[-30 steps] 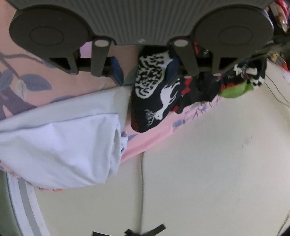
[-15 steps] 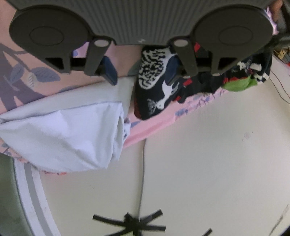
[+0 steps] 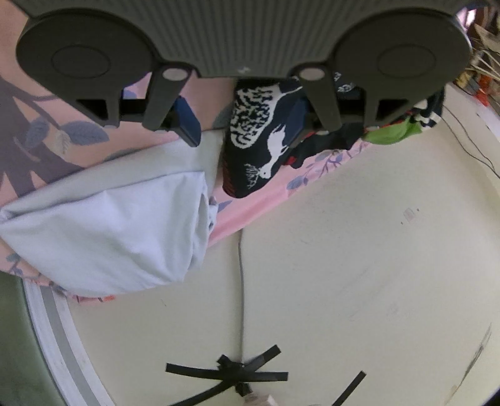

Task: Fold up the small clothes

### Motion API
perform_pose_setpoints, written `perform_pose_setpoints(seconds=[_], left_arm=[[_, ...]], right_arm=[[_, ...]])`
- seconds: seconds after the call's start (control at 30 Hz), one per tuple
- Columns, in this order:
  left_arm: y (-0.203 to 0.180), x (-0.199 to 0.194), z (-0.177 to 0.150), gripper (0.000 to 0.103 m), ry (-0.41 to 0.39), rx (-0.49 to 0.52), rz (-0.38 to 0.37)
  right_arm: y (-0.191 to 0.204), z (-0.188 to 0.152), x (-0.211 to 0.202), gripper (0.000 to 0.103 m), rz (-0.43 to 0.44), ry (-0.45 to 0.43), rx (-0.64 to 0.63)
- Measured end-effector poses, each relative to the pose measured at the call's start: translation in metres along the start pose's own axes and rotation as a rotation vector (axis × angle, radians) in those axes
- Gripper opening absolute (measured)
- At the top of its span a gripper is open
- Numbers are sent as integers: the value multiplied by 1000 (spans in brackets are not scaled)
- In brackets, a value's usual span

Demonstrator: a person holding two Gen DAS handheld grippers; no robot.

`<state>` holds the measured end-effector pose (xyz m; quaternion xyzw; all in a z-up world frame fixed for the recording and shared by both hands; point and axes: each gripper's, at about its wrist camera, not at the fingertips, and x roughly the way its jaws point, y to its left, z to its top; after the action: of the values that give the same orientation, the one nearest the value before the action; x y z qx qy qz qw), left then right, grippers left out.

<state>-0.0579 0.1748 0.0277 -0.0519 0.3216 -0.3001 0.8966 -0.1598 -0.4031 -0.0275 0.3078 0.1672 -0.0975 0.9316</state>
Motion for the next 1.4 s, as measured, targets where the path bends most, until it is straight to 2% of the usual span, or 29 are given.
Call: perform_pose_setpoints(seconds=[0.17,0.3,0.43,0.57,0.67,0.77,0.93,0.97,1.03,1.1,1.17,1.2,1.23,1.27,1.3,1.4], left_arm=[[-9,16,33,74,-32,30,-33],[-26,43,39,74,27,83,-75],[-39,62,34,74,88,165,-58],[-51,79,60,74,98,188,-71],[-81,106,95,74,65,275,-58],[-113,157,130,74,83,321,-50],[-148,274,165,77,198,362,32],[-152,293,168,77,229,364,38],[-145,324,170,85,289,375,55],[-143,345,164,84,329,403,82],[-140,358,156,68,365,413,93],[-138,359,155,48,380,398,54],[-137,354,152,37,365,390,42],[-137,348,149,24,347,407,38],[-137,338,146,11,330,424,25],[-146,300,146,11,258,441,6]], right_arm=[[2,7,-39,58,6,-39,-57],[-2,-5,-80,58,23,-18,-112],[3,-17,-112,58,-8,0,-246],[21,6,-107,58,11,6,-347],[45,36,-70,58,52,25,-402],[69,62,-8,61,90,94,-447],[101,84,125,64,107,302,-492],[106,84,150,65,103,343,-501],[109,81,192,65,86,413,-521],[109,76,221,65,78,471,-518],[107,67,240,61,90,528,-507],[107,61,244,38,122,561,-500],[108,57,243,23,143,564,-503],[111,55,236,10,156,530,-521],[114,55,227,9,153,495,-539],[122,66,190,7,179,401,-532]])
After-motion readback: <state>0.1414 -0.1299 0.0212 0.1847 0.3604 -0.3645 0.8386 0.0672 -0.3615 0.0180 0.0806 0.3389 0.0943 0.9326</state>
